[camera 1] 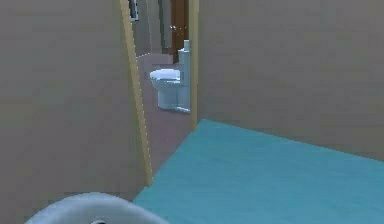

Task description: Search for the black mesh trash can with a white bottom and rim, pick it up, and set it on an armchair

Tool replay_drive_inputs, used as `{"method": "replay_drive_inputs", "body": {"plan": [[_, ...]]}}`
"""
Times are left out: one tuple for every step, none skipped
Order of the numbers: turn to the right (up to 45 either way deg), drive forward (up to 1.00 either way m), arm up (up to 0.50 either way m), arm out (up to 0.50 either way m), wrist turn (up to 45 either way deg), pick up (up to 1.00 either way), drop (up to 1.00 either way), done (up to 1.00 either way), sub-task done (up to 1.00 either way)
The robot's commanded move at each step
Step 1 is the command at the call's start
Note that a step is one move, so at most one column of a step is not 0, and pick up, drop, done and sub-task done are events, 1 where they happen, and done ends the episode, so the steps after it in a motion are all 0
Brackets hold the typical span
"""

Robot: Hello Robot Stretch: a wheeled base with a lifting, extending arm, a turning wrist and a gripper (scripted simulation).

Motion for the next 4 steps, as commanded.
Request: {"method": "replay_drive_inputs", "body": {"plan": [[0.0, 0.15, 0.00, 0.00, 0.0, 0.00, 0.00, 0.00, 0.00], [-45.0, 0.00, 0.00, 0.00, 0.0, 0.00, 0.00, 0.00, 0.00], [-45.0, 0.00, 0.00, 0.00, 0.0, 0.00, 0.00, 0.00, 0.00], [-33.0, 0.00, 0.00, 0.00, 0.0, 0.00, 0.00, 0.00, 0.00]]}}
